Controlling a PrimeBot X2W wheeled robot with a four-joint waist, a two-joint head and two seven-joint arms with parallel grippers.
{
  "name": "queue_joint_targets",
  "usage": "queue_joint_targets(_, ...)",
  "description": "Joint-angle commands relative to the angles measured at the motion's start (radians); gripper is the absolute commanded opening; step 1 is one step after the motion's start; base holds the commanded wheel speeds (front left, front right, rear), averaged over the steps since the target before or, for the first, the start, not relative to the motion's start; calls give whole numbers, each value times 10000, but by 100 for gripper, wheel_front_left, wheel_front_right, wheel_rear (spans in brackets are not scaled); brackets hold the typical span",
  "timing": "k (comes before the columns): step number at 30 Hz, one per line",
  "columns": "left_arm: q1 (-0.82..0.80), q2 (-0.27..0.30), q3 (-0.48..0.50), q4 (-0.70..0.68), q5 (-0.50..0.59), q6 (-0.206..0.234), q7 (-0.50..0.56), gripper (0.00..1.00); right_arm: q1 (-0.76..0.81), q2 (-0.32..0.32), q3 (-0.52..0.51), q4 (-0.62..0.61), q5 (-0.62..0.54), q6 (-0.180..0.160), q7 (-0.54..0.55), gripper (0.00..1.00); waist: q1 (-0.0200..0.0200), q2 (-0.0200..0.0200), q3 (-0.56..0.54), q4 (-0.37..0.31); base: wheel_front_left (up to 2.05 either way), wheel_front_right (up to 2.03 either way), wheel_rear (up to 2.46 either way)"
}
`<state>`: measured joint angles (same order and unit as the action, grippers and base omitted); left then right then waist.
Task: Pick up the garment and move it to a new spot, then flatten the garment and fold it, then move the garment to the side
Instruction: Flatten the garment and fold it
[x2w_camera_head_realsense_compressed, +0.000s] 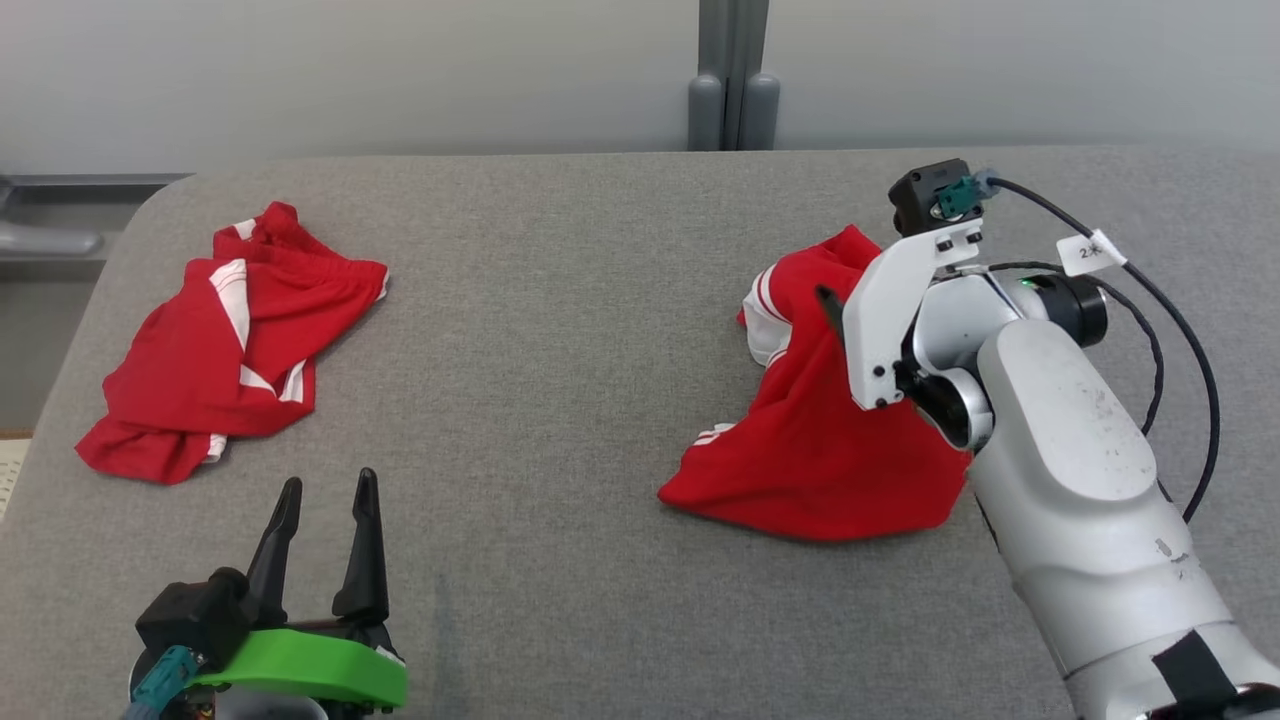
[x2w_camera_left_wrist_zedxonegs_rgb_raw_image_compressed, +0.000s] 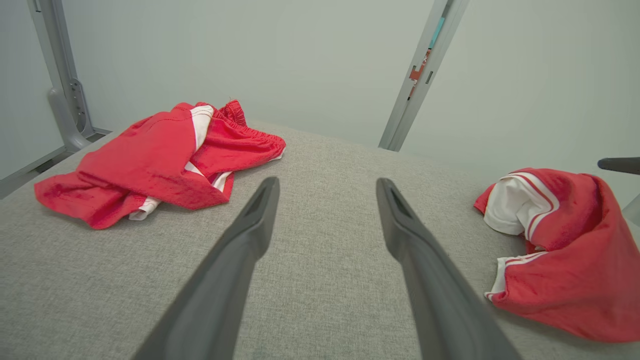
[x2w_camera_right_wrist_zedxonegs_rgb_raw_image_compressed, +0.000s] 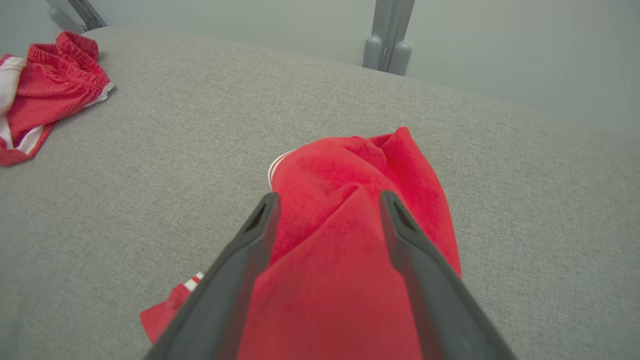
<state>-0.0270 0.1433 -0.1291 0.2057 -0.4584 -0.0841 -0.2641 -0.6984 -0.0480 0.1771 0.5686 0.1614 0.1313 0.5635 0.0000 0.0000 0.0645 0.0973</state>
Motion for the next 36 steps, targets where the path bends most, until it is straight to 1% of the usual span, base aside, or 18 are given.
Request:
queue_joint_targets(1, -205, -19, 10, 28, -37, -45, -5, 100, -248, -38, -142, 392, -431, -10, 51, 100, 0, 0, 170, 188, 0, 0, 0)
queue_joint_targets(6, -331, -126, -23, 127, 20, -125, -5, 100, -636, -33, -664, 1932, -946, -10, 634, 100, 0, 0, 219, 428, 0, 0, 0)
queue_joint_targets(10, -271, -153, 27, 169, 33, -168, -5, 100, -636, -35, -998, 2749, -1140, -10, 923, 100, 0, 0, 171, 516, 0, 0, 0)
queue_joint_targets(11, -240, -146, 49, 180, 39, -180, -5, 100, -643, -39, -1012, 2872, -1175, -10, 916, 64, 0, 0, 154, 518, 0, 0, 0)
queue_joint_targets(12, -203, -137, 74, 193, 45, -194, -5, 100, -669, -39, -1004, 2983, -1175, -10, 838, 0, 0, 0, 132, 515, 0, 0, 0)
queue_joint_targets(14, -157, -111, 119, 232, 50, -197, -5, 100, -712, -36, -926, 3137, -1073, -8, 639, 0, 0, 0, 86, 501, 0, 0, 0)
queue_joint_targets(17, -132, -117, 143, 258, 83, -211, -5, 100, -827, -38, -814, 3194, -953, -10, 58, 0, 0, 0, 14, 470, 0, 0, 0)
queue_joint_targets(23, -135, -182, 27, 290, 116, -257, -5, 100, -1279, -35, -349, 3110, -283, -10, -1338, 0, 0, 0, -122, 471, 0, 0, 0)
queue_joint_targets(25, -130, -191, -3, 315, 117, -271, -5, 100, -1514, -32, 4, 2962, 44, -8, -1908, 0, 0, 0, -148, 481, 0, 0, 0)
queue_joint_targets(30, -132, -145, 12, 328, 111, -298, -5, 100, -2212, -41, 1064, 2309, 1246, -10, -3678, 0, 0, 0, -151, 495, 0, 0, 0)
queue_joint_targets(34, -152, -93, 99, 270, 121, -301, -5, 100, -2663, -39, 1407, 1937, 2437, -8, -5223, 0, 0, 0, -110, 478, 0, 0, 0)
queue_joint_targets(36, -137, -96, 145, 224, 138, -299, -5, 100, -2726, -39, 1513, 2075, 2826, -10, -5616, 0, 0, 0, -81, 446, 0, 0, 0)
